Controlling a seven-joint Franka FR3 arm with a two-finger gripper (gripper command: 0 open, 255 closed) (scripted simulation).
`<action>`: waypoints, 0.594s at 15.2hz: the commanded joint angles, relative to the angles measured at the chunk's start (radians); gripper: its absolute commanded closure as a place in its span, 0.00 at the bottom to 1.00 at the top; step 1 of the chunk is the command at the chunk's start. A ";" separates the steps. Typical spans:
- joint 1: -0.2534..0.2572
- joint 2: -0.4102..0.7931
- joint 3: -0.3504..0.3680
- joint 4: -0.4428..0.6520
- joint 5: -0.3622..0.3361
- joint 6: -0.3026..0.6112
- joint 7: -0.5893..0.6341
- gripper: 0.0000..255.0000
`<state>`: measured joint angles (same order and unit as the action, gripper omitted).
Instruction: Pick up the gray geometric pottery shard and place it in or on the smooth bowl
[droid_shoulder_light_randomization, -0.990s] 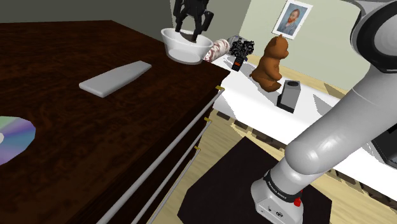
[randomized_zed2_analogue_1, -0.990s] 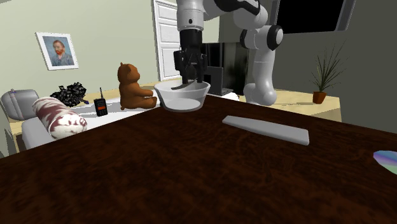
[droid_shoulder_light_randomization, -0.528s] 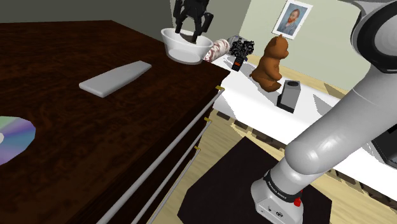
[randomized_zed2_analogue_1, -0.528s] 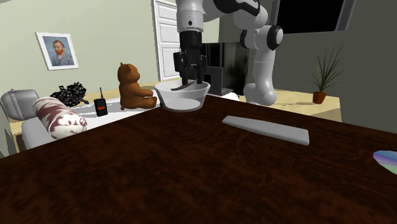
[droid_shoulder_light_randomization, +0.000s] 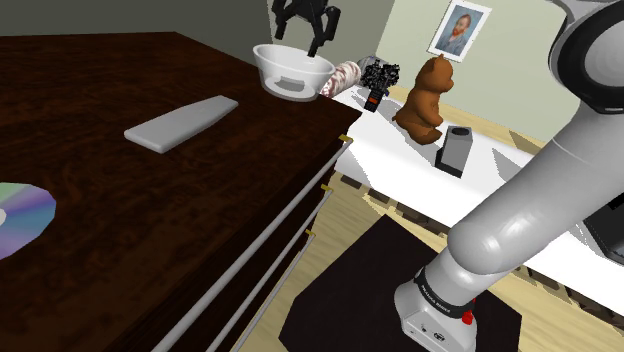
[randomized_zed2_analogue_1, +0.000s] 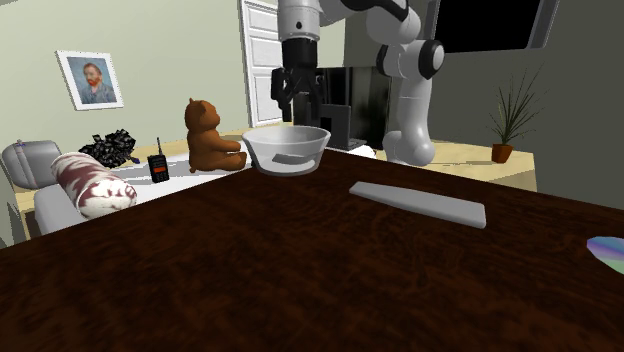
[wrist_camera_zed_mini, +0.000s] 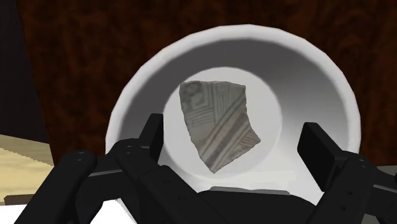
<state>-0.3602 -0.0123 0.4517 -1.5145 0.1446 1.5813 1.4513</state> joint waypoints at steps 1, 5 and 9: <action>-0.001 0.020 -0.001 0.077 -0.009 -0.060 0.006 0.00; 0.000 0.032 0.000 0.118 -0.014 -0.090 0.010 0.00; 0.000 0.032 0.000 0.118 -0.014 -0.090 0.010 0.00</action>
<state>-0.3602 0.0195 0.4517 -1.3967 0.1311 1.4915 1.4618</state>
